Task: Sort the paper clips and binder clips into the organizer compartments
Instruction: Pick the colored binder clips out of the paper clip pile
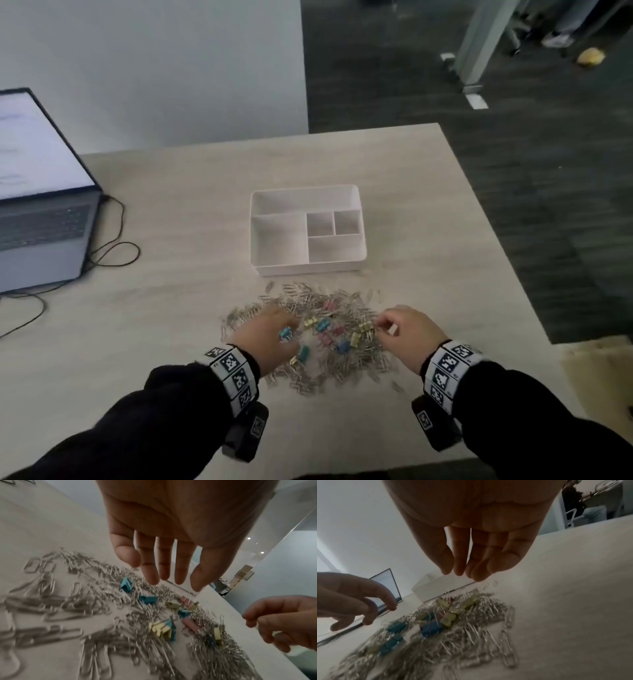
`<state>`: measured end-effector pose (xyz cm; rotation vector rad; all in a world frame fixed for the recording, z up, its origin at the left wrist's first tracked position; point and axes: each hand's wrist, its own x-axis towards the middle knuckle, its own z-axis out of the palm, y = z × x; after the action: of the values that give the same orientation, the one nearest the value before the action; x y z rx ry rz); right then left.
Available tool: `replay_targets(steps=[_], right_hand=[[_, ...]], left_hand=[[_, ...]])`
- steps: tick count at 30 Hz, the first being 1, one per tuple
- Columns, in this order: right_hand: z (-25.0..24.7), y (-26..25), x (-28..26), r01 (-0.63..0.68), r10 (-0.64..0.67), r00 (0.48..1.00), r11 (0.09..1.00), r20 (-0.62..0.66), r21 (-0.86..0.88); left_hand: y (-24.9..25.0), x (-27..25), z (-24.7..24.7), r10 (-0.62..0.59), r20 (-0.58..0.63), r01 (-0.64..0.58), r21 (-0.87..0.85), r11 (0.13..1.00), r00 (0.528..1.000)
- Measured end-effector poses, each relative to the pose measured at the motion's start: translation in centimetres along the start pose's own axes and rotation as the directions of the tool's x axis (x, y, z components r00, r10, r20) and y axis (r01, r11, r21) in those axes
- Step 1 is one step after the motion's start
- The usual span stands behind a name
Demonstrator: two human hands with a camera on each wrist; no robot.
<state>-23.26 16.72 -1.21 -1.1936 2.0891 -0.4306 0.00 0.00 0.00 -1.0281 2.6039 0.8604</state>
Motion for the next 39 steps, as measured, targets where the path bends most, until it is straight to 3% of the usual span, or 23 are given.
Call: replay_targets(steps=[5, 9, 17, 20, 24, 27, 30, 33, 35, 37, 39], right_hand=[[0.9, 1.5, 1.8, 0.007, -0.006, 0.999, 0.999, 0.035, -0.033], [1.1, 1.3, 3.2, 0.025, -0.023, 0.998, 0.999, 0.064, -0.036], [1.6, 1.4, 3.6, 0.06, -0.061, 0.996, 0.998, 0.069, 0.012], [0.5, 1.6, 3.1, 0.053, -0.053, 0.999, 0.996, -0.009, 0.071], [-1.0, 3.5, 3.6, -0.105, 0.12, 0.979, 0.99, -0.168, 0.097], [-1.4, 5.0, 4.1, -0.197, 0.209, 0.961, 0.977, -0.179, 0.087], [-1.3, 5.4, 4.2, -0.203, 0.215, 0.954, 0.976, -0.21, 0.08], [-1.1, 4.1, 3.8, -0.126, 0.136, 0.948, 0.991, -0.286, 0.054], [-0.7, 2.2, 3.5, -0.038, 0.038, 0.976, 0.999, -0.214, 0.005], [0.2, -0.1, 3.3, 0.065, -0.068, 0.997, 0.996, -0.049, -0.061], [1.4, -1.8, 3.4, 0.155, -0.144, 0.985, 0.98, 0.096, -0.124]], left_hand=[[1.3, 0.4, 1.9, -0.128, 0.036, 0.126, 0.065, 0.99, 0.991], [1.4, 0.6, 3.0, -0.12, 0.023, 0.118, 0.101, 0.988, 0.992], [0.3, 1.7, 3.2, -0.079, -0.033, 0.078, -0.046, 0.996, 0.996], [-0.3, 1.7, 3.1, -0.091, -0.036, 0.087, -0.088, 0.992, 0.995], [-0.9, 2.1, 2.7, -0.09, -0.056, 0.083, -0.114, 0.99, 0.994], [-1.1, 2.2, 2.7, -0.114, -0.082, 0.102, -0.135, 0.986, 0.99], [-1.5, 2.0, 2.8, -0.12, -0.093, 0.102, -0.177, 0.979, 0.988], [-1.8, 1.7, 2.8, -0.13, -0.097, 0.107, -0.215, 0.971, 0.987], [-2.0, 1.7, 2.8, -0.139, -0.094, 0.116, -0.213, 0.97, 0.986], [-2.1, 1.8, 2.7, -0.154, -0.09, 0.133, -0.205, 0.97, 0.984], [-2.2, 1.7, 2.7, -0.175, -0.091, 0.153, -0.208, 0.966, 0.98]])
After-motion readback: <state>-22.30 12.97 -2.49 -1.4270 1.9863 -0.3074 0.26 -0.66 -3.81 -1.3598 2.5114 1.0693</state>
